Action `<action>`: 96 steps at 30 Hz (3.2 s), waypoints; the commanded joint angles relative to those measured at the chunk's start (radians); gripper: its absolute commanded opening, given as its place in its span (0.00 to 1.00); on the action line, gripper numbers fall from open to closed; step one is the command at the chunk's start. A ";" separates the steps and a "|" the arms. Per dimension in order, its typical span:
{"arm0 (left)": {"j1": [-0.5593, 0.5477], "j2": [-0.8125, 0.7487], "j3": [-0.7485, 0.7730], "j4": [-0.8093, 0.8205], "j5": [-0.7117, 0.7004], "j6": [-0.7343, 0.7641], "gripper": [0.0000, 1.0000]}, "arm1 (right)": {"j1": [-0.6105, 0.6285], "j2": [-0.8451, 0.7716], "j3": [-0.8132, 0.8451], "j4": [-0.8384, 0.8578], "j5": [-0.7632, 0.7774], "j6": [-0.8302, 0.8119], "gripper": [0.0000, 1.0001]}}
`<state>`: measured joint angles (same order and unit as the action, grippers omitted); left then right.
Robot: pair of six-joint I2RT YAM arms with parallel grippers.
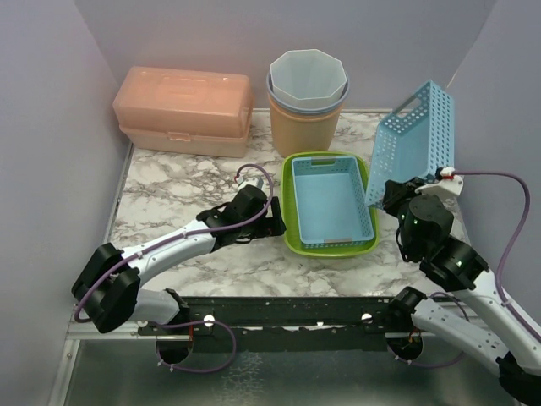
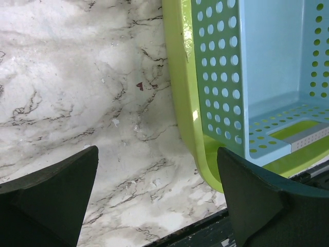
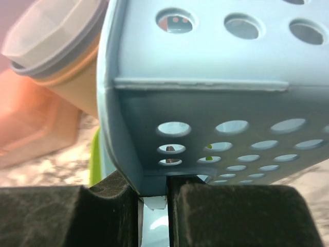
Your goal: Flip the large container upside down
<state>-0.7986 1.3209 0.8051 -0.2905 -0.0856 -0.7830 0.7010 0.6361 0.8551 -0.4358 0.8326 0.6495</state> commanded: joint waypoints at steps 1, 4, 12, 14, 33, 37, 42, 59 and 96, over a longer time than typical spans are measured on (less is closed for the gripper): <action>-0.001 -0.020 -0.004 -0.016 -0.026 0.001 0.99 | 0.000 0.036 0.033 0.065 0.095 -0.324 0.00; -0.001 -0.015 0.000 -0.017 -0.015 0.005 0.99 | 0.000 0.107 0.061 0.046 0.136 -0.416 0.01; -0.001 -0.013 0.009 -0.021 -0.018 0.003 0.99 | 0.000 0.304 0.065 0.033 0.184 -0.520 0.00; 0.000 -0.008 0.012 -0.020 -0.014 0.004 0.99 | 0.000 0.341 0.056 0.015 0.200 -0.497 0.01; -0.001 -0.001 0.025 -0.029 -0.029 0.002 0.99 | -0.001 0.263 -0.127 0.111 -0.268 -0.429 0.01; -0.001 -0.055 0.002 -0.036 -0.079 -0.012 0.99 | 0.000 0.232 -0.120 0.118 -0.424 -0.377 0.01; -0.001 -0.120 -0.003 -0.108 -0.223 -0.062 0.99 | 0.000 0.267 -0.092 0.111 -0.428 -0.339 0.01; 0.001 -0.211 -0.020 -0.149 -0.292 -0.069 0.99 | 0.000 0.320 -0.081 0.041 0.206 -0.598 0.01; 0.006 -0.262 0.167 -0.305 -0.340 -0.171 0.99 | -0.008 0.454 -0.330 0.240 -0.019 -0.955 0.06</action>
<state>-0.7979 1.0164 0.8310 -0.5072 -0.3996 -0.8734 0.6987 1.0992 0.5446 -0.1715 0.8444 -0.3061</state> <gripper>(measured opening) 0.989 0.178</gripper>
